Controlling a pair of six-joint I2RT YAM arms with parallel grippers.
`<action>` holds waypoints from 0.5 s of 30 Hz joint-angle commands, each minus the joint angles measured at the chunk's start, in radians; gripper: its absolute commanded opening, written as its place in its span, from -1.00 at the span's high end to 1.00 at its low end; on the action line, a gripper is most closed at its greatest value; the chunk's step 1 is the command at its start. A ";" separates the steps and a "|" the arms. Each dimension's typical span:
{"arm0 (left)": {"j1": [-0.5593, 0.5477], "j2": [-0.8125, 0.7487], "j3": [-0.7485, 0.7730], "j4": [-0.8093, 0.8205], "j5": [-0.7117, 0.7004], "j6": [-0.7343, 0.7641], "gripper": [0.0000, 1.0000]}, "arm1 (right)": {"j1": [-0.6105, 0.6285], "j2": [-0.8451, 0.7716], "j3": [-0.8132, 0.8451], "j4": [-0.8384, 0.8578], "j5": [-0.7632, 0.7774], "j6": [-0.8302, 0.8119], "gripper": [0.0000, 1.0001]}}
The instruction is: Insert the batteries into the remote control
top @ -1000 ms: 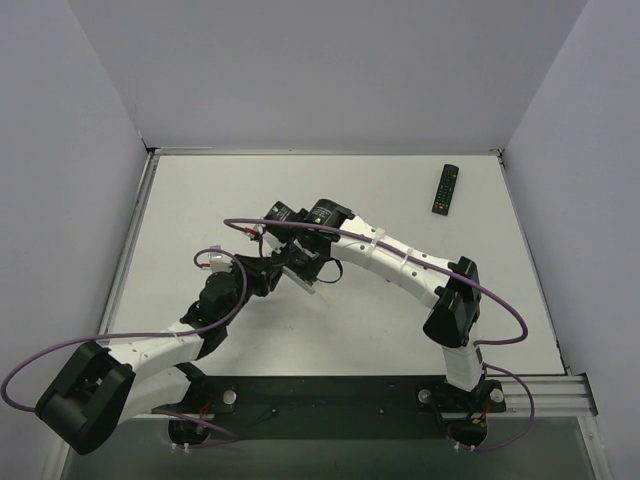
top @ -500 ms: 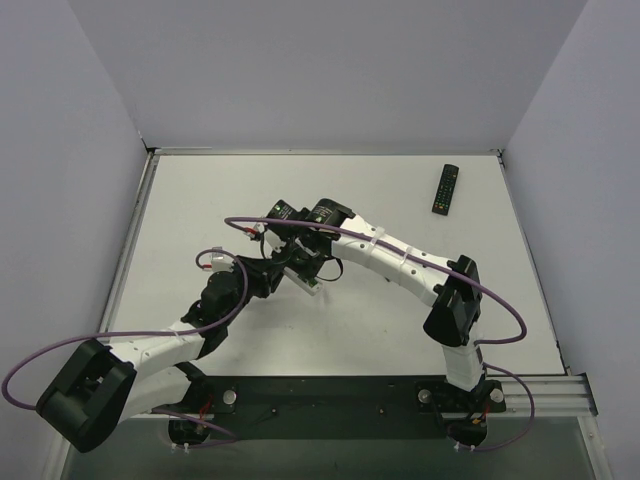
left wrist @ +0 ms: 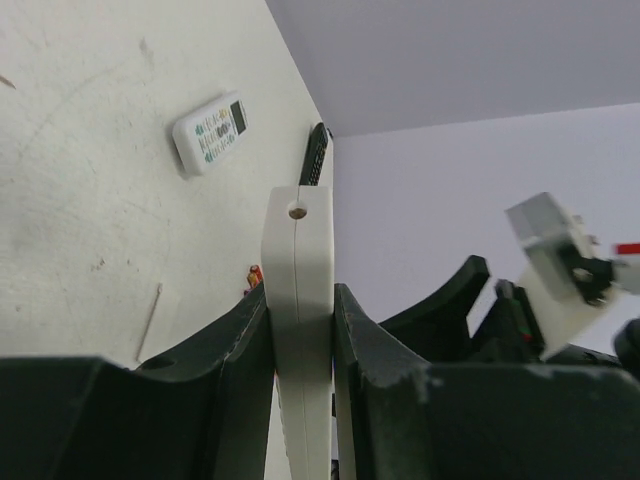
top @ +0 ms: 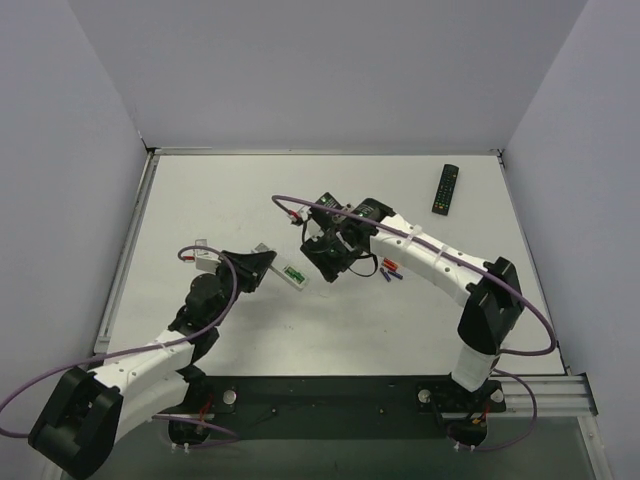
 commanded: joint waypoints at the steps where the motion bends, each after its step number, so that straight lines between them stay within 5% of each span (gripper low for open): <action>1: 0.043 -0.106 -0.043 -0.025 -0.013 0.130 1.00 | -0.048 -0.033 -0.139 0.098 -0.022 -0.051 0.02; 15: 0.066 -0.524 -0.160 -0.335 -0.049 0.130 1.00 | -0.055 0.206 -0.128 0.326 0.103 -0.054 -0.01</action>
